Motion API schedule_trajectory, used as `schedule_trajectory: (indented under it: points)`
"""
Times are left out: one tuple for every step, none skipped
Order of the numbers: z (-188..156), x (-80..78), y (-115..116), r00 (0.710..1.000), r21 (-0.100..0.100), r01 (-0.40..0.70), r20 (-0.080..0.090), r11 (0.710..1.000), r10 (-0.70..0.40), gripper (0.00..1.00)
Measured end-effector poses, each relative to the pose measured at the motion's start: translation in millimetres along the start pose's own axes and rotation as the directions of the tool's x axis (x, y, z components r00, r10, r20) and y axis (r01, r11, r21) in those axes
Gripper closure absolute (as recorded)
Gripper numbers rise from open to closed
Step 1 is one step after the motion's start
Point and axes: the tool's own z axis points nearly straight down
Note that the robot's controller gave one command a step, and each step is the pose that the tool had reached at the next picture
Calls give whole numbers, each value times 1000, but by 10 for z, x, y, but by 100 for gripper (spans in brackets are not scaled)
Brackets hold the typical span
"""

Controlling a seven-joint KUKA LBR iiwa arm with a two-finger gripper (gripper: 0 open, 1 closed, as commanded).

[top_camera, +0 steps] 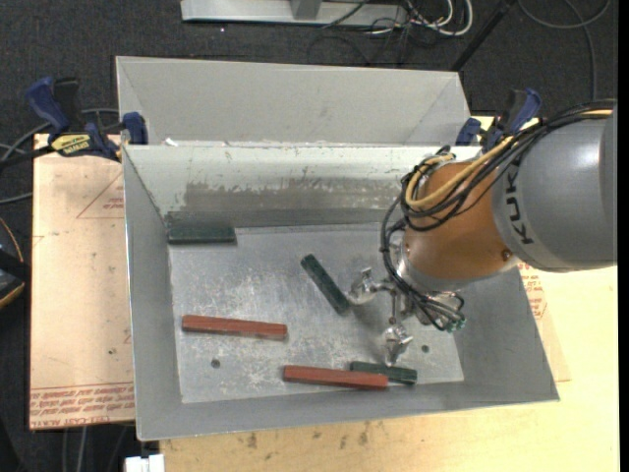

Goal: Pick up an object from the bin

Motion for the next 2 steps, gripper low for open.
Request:
schedule_trajectory:
  points:
    - [-224,-93,299,999,-17,-40,-13,999,40,0]
    - [-71,-145,679,997,-11,-72,-15,997,72,0]
